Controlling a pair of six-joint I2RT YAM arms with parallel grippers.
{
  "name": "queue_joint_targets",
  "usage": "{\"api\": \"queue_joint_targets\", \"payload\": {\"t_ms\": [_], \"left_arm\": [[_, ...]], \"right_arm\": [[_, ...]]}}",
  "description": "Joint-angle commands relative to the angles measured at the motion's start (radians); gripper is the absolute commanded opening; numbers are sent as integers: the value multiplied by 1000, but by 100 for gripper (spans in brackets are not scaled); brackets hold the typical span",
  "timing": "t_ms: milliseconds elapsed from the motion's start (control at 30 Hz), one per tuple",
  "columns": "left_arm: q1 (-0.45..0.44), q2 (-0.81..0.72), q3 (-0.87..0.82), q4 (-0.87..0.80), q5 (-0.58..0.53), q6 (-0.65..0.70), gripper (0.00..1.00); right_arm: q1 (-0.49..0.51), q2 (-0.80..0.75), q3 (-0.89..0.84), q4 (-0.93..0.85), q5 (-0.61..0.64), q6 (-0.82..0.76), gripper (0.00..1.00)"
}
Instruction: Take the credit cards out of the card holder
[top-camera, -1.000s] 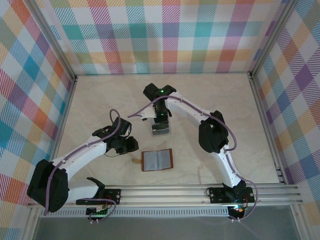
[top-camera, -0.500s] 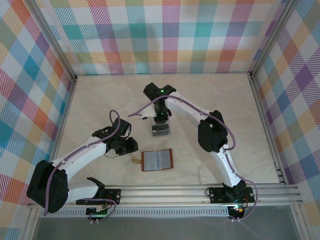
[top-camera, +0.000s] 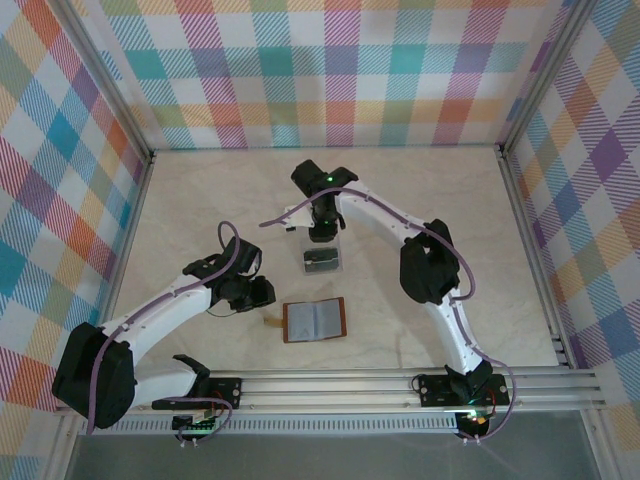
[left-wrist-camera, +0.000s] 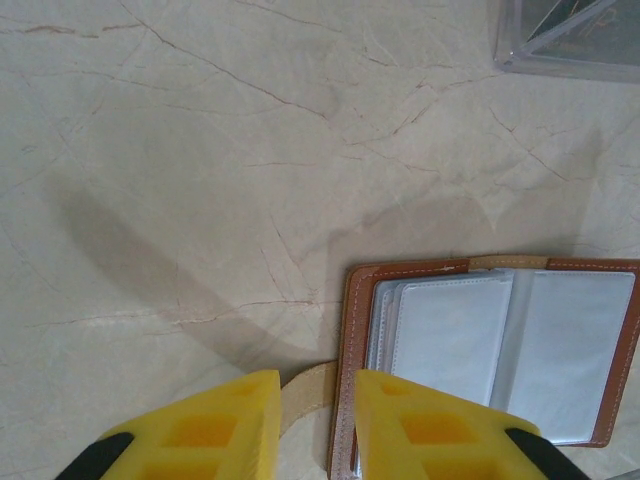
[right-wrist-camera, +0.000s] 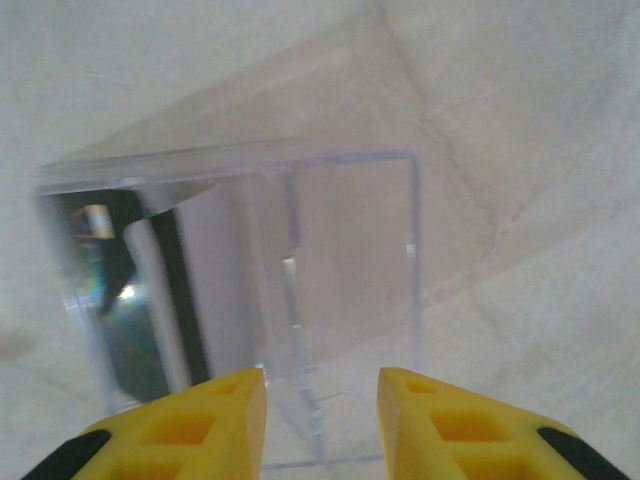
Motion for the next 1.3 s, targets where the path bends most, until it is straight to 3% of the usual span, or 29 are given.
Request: {"api": "queue_joint_targets", "payload": {"t_ms": [0,233,933,1133,1267], "left_arm": [[13,-14,-13,-17,7,5,27],[14,-16,-16,-18,15,5,27],[13,-46,-37,-18,14,-2,27],[13,-50,-35,-20,12,-1,27],[14,-44,-34,-14,18,0,27]], "right_arm": [[-1,-76,-36,-81,-115,27,40],[-5,-54,-111,6,-94,17,43],[-18,-35,-115,179,28,26,47],[-17,-68,-103,56,-108,32,47],[-17,-66,-111,9,-131,36,48]]}}
